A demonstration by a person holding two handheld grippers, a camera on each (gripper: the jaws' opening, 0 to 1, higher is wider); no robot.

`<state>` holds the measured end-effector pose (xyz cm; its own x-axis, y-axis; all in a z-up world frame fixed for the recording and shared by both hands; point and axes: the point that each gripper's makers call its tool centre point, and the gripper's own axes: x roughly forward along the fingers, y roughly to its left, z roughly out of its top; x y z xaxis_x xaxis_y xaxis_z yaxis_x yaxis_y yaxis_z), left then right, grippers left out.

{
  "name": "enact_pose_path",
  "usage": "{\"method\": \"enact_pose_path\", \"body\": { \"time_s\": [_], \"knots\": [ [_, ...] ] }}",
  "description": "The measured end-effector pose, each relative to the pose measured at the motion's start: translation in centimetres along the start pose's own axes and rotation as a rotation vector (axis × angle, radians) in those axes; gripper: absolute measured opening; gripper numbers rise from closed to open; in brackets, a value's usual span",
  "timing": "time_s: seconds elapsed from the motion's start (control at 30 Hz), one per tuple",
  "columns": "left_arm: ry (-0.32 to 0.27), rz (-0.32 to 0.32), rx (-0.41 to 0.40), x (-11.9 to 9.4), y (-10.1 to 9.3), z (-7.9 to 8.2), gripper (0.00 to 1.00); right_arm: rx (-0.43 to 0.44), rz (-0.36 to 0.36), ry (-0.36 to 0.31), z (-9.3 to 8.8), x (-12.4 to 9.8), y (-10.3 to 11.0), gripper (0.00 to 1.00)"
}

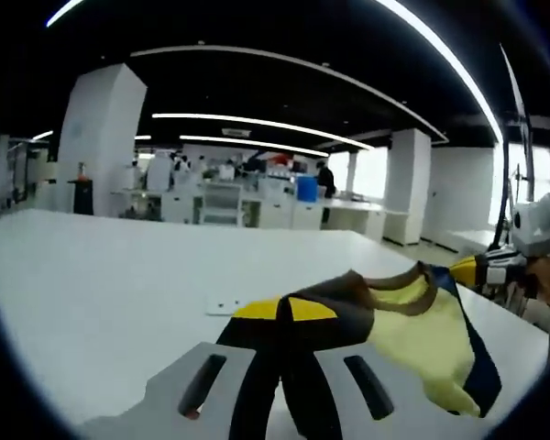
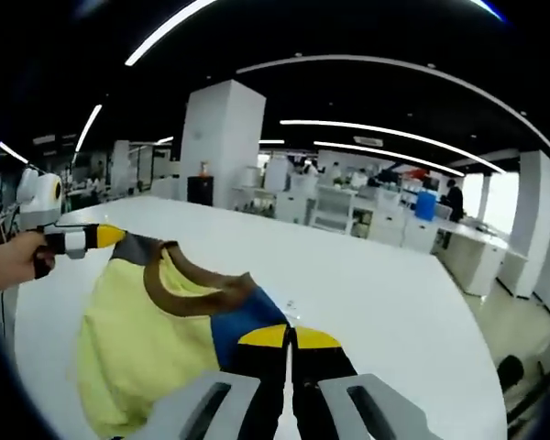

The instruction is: Fold the garment on the visible template until the final outline fits inside the template.

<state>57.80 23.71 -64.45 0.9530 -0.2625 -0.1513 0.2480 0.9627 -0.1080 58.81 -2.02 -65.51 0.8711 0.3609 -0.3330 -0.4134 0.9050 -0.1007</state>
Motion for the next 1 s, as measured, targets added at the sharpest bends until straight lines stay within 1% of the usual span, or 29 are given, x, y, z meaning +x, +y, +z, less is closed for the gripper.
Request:
{"method": "enact_pose_path", "body": {
  "time_s": [0.07,0.13,0.17,0.23,0.27,0.33,0.43,0.47,0.5,0.57,0.63,0.77,0.8,0.93,1.0],
  "knots": [
    [0.022,0.005,0.004,1.0,0.4,-1.0,0.0,0.013,-0.011,0.028,-0.9,1.2,-0.4,0.0],
    [0.039,0.009,-0.002,2.0,0.7,-2.1,0.0,0.015,-0.025,0.038,-1.5,2.2,-0.7,0.0],
    [0.051,0.014,0.0,2.3,0.9,-2.6,0.0,0.031,-0.029,0.054,-2.1,3.0,-0.9,0.0],
    [0.076,0.035,0.008,3.1,1.4,-3.8,0.0,0.045,-0.036,0.06,-2.8,3.9,-1.0,0.0],
    [0.093,0.042,-0.003,3.6,1.6,-4.5,0.0,0.059,-0.032,0.071,-3.4,4.6,-1.0,0.0],
    [0.111,0.054,-0.023,4.2,2.1,-5.6,0.0,0.071,-0.037,0.085,-4.3,5.5,-1.1,0.0],
    [0.139,0.069,-0.024,4.8,2.6,-7.0,0.0,0.087,-0.034,0.114,-5.7,6.8,-0.9,0.0],
    [0.147,0.069,-0.027,5.0,2.6,-7.4,0.0,0.101,-0.036,0.136,-6.5,7.2,-1.0,0.0],
    [0.151,0.071,-0.03,5.0,2.7,-7.6,0.0,0.109,-0.039,0.143,-6.9,7.5,-1.0,0.0],
    [0.179,0.07,-0.031,5.3,2.7,-8.8,0.0,0.122,-0.045,0.154,-7.5,8.0,-1.0,0.0],
    [0.192,0.067,-0.023,5.5,2.7,-9.3,0.0,0.117,-0.053,0.159,-8.1,8.4,-1.0,0.0],
    [0.222,0.075,-0.003,5.9,3.3,-10.4,0.0,0.121,-0.041,0.184,-9.1,9.0,-0.8,0.0],
    [0.241,0.082,0.025,5.8,3.4,-10.8,0.0,0.12,-0.041,0.188,-9.2,9.1,-0.8,0.0],
    [0.252,0.074,0.019,5.7,3.4,-11.2,0.0,0.143,-0.035,0.218,-9.9,9.4,-0.8,0.0],
    [0.266,0.089,0.034,5.5,3.6,-11.3,0.0,0.164,-0.037,0.228,-10.1,9.4,-0.8,0.0]
  ]
}}
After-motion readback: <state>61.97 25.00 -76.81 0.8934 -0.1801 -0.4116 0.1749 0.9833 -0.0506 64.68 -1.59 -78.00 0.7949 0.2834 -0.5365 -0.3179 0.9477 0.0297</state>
